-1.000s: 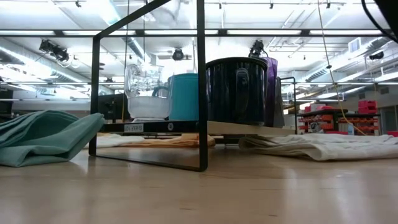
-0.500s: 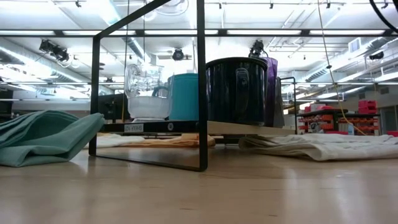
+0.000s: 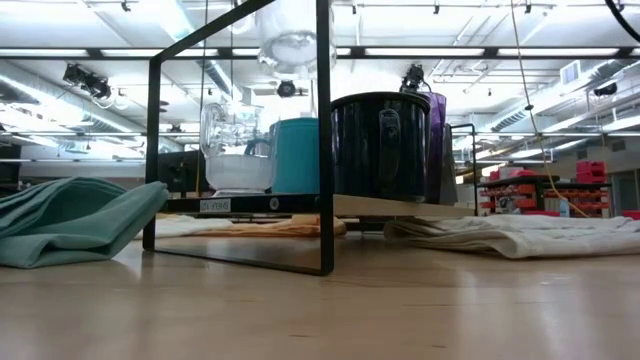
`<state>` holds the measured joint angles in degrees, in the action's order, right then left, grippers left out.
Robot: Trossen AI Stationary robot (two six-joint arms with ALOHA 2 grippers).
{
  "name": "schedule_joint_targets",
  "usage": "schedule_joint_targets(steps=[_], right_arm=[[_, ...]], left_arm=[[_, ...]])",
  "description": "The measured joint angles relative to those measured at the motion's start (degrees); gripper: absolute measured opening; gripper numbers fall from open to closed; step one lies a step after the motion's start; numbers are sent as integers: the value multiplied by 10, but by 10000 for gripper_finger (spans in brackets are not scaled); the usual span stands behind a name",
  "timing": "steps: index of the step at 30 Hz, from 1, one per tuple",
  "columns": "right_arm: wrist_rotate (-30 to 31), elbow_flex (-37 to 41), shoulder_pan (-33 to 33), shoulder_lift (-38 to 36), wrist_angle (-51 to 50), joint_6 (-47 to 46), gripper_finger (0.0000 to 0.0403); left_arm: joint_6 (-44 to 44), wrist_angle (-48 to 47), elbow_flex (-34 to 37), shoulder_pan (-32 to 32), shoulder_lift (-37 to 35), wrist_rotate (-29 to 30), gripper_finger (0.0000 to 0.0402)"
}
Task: Stack small to large cups/mugs on shelf
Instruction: Put the transparent mug on the shelf
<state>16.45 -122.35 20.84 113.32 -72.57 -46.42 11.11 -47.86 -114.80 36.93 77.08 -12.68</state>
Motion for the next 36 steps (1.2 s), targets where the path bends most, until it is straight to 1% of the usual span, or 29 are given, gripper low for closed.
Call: schedule_joint_targets(steps=[6, 11, 15, 19, 23, 31, 36], right_arm=[[-1, 36, 11, 0, 34, -36, 16], [-2, 49, 18, 0, 53, -60, 16], [-2, 57, 20, 0, 54, -66, 16], [-2, 72, 22, 0, 58, -71, 16], [-6, 89, 22, 0, 75, -76, 16], [-16, 130, 22, -1, 111, -81, 16], [-20, 159, 26, 0, 136, -81, 16]], left_arm=[[1, 0, 0, 0, 0, 0, 141], [1, 0, 0, 0, 0, 0, 139], [2, 5, 0, 0, 0, 0, 133], [2, 9, 0, 0, 0, 0, 136], [2, 10, 0, 0, 0, 0, 141], [6, 15, 0, 0, 0, 0, 133], [7, 17, 0, 0, 0, 0, 138]])
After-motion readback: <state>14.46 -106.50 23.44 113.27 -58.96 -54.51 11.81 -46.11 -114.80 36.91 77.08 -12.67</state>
